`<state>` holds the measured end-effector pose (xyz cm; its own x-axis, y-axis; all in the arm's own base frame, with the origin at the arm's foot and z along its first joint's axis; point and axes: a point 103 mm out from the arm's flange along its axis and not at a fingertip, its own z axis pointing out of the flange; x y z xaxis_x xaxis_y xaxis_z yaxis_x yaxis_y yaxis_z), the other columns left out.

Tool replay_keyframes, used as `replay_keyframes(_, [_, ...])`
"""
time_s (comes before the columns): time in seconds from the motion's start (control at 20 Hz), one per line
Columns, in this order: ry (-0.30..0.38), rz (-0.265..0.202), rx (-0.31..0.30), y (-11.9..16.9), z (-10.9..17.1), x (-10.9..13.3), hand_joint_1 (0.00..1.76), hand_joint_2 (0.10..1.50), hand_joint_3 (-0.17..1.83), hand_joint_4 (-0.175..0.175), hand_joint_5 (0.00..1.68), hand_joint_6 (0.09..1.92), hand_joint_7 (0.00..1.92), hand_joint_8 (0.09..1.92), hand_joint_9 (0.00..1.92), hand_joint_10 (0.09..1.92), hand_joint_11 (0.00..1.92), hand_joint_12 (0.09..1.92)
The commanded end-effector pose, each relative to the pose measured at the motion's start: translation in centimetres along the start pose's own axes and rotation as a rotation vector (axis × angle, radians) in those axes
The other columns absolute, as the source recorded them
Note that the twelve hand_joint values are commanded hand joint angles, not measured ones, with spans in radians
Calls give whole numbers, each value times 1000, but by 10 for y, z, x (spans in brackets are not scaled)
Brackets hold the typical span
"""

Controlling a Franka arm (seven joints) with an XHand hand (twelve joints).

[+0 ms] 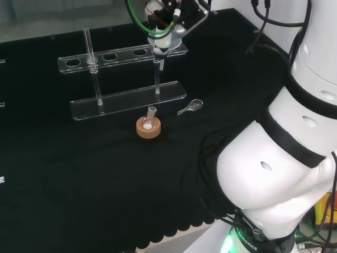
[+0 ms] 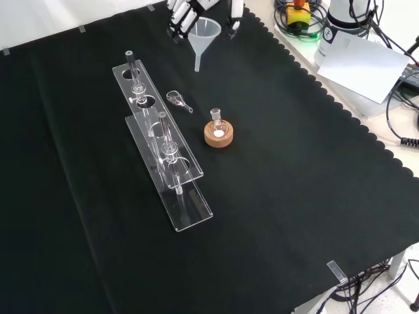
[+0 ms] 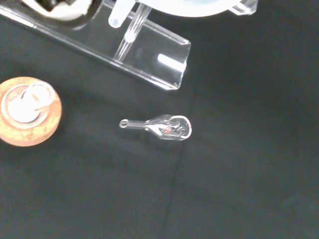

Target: Put the funnel back on the funnel stand.

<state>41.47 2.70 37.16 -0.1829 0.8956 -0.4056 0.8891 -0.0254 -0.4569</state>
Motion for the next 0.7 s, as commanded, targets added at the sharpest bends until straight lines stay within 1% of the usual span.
replay_keyframes(0.05, [10,32,-15,0,-8,-26,865,674,593,6,602,192,346,637,807,476,655,1277])
replay_keyframes(0.2, [18,49,-23,2,-9,-36,865,674,594,6,602,199,349,638,809,476,655,1277])
replay_keyframes(0.45, [43,83,-45,12,-10,-61,868,673,595,9,617,216,358,640,812,475,658,1276])
replay_keyframes(0.7, [60,89,-57,30,-11,-79,874,672,596,13,641,240,388,649,817,474,662,1275])
